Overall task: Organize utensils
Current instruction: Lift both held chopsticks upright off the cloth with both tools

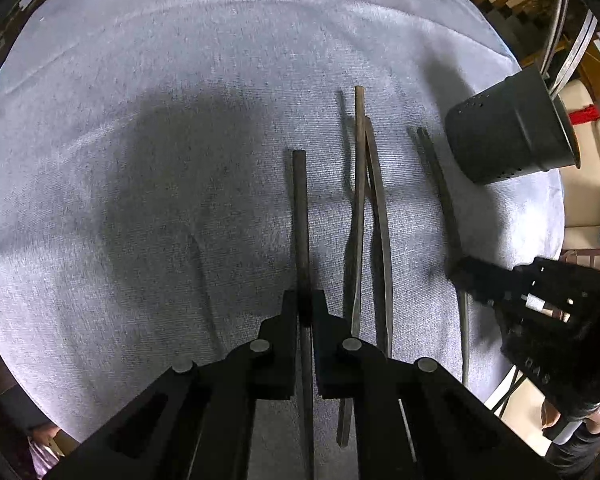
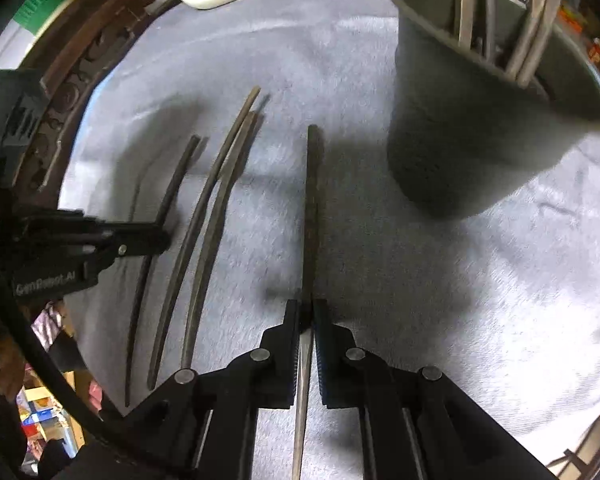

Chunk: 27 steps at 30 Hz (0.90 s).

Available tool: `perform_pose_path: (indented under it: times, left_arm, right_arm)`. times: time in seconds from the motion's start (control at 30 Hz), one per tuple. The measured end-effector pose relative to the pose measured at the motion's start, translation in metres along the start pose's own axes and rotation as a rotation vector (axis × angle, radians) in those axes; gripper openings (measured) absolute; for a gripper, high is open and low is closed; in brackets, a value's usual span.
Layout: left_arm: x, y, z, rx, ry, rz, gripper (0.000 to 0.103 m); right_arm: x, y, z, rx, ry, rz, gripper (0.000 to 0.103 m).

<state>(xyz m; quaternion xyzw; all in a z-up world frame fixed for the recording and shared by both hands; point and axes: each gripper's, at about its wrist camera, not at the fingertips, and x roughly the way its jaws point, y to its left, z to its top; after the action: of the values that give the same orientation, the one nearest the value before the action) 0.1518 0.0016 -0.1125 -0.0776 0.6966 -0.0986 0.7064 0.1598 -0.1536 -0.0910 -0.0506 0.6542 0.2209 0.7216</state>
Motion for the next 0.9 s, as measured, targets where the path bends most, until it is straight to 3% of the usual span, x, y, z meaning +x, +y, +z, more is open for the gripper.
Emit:
perform_pose_path:
  times: [0.13, 0.33, 0.43, 0.57, 0.7, 0.77, 0.9]
  left_arm:
    - [0.003, 0.001, 0.010, 0.004, 0.002, -0.012, 0.007]
    - [-0.002, 0.019, 0.003, 0.001, -0.032, -0.057, 0.006]
    - [-0.018, 0.035, -0.005, -0.037, -0.104, -0.084, 0.006]
    - [-0.058, 0.049, -0.021, -0.076, -0.273, -0.124, 0.006]
    - [-0.105, 0.056, -0.040, -0.122, -0.545, -0.112, 0.006]
    - [-0.120, 0.055, -0.045, -0.140, -0.649, -0.096, 0.006]
    - [-0.127, 0.044, -0.055, -0.145, -0.807, -0.004, 0.006]
  right_arm:
    - [0.003, 0.000, 0.012, 0.031, -0.002, -0.026, 0.010]
    - [0.005, 0.017, 0.017, -0.037, 0.012, -0.100, 0.006]
    - [-0.008, 0.021, 0.012, -0.021, -0.045, -0.070, 0.006]
    - [-0.047, 0.031, -0.013, 0.013, -0.226, -0.005, 0.006]
    - [-0.090, 0.024, -0.047, 0.103, -0.518, 0.017, 0.006]
    - [-0.104, 0.016, -0.066, 0.152, -0.667, 0.010, 0.006]
    - [-0.114, 0.009, -0.093, 0.207, -0.883, -0.108, 0.006]
